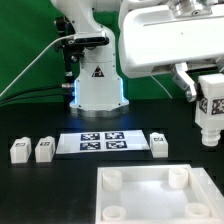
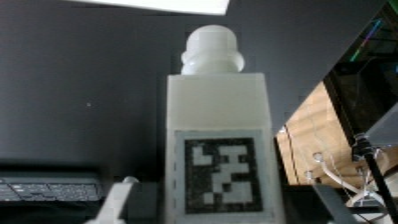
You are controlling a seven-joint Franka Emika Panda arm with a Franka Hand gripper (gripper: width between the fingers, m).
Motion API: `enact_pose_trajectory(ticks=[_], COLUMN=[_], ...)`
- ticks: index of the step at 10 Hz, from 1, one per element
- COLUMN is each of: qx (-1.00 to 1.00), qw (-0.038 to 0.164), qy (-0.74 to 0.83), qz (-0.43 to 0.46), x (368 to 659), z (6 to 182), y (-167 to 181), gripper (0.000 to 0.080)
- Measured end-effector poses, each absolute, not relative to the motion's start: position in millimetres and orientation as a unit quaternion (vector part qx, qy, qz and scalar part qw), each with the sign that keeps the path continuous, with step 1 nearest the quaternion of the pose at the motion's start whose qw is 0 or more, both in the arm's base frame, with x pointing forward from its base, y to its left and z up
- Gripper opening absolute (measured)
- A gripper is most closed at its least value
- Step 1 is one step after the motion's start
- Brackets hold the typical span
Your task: Assemble one leg
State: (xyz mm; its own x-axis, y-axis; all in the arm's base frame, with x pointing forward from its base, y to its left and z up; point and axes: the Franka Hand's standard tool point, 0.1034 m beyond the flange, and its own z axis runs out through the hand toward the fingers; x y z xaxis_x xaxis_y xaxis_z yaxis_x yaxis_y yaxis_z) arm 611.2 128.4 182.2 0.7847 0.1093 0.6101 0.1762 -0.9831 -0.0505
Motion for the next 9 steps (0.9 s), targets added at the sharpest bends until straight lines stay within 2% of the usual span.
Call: enact_pose_trajectory(ticks=[6, 9], qx=[-0.943, -0.937], qw=[0.052, 0.039], qy=[-0.076, -0.085], qz=[-0.319, -0.337], x=[610.7, 623.3], z=[181.3, 171.7], y=[128.6, 114.3], gripper=[0.0291, 0.0291])
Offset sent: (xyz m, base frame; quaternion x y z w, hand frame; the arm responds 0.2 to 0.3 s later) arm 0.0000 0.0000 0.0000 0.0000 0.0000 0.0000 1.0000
